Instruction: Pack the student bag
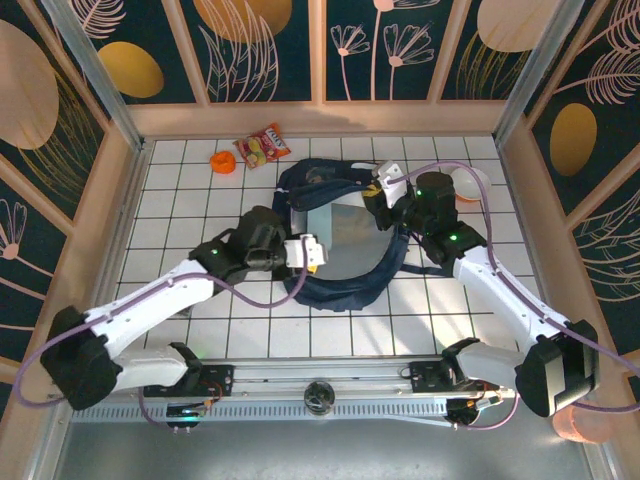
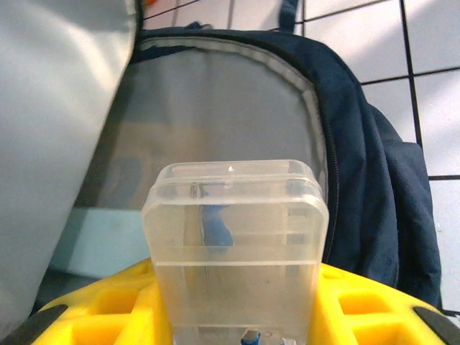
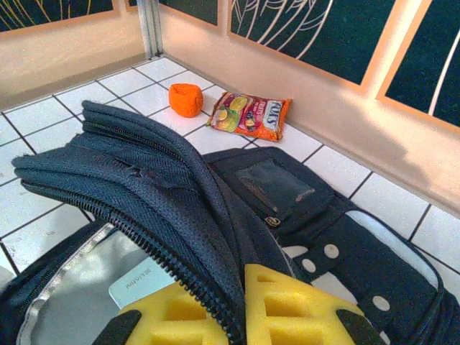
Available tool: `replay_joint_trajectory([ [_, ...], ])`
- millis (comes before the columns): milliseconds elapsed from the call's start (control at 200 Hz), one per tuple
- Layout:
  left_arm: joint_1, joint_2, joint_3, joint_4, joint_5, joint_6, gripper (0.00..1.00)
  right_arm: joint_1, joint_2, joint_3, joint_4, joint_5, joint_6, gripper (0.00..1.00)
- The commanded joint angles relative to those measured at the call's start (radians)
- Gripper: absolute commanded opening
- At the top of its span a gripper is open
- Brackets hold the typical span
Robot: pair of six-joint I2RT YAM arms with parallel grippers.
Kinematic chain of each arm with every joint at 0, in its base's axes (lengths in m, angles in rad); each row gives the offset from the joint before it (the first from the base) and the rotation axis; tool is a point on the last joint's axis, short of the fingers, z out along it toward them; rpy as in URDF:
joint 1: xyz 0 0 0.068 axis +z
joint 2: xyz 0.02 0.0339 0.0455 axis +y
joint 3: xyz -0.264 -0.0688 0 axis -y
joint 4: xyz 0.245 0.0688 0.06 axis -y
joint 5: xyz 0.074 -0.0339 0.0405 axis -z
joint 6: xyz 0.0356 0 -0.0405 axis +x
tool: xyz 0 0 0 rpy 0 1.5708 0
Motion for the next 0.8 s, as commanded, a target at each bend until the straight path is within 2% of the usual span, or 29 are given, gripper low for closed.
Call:
replay_joint_trajectory([
  [0, -0.045, 0.059, 0.028, 0.165, 0.004, 0.128, 0.33, -0.007, -0.034, 0.040, 0.148, -0.057, 0.052, 0.00],
  [140, -0.073, 0.126, 0.040, 0.298, -0.005, 0.203, 0.34, -0.007, -0.036, 0.034, 0.152, -0.080, 0.056, 0.00],
  [420, -0.099, 0.291, 0.100, 0.393, 0.013, 0.456, 0.37, -0.008, -0.035, 0.031, 0.158, -0.108, 0.056, 0.00],
  [545, -0.099, 0.388, 0.107, 0.469, -0.077, 0.573, 0.41, -0.008, -0.041, 0.031, 0.157, -0.111, 0.058, 0.00],
  [600, -0.094, 0.439, 0.132, 0.480, -0.109, 0.586, 0.42, -0.008, -0.043, 0.031, 0.156, -0.113, 0.059, 0.00],
  [796, -0.090, 0.559, 0.196, 0.562, -0.069, 0.583, 0.49, -0.008, -0.048, 0.026, 0.152, -0.114, 0.060, 0.00],
])
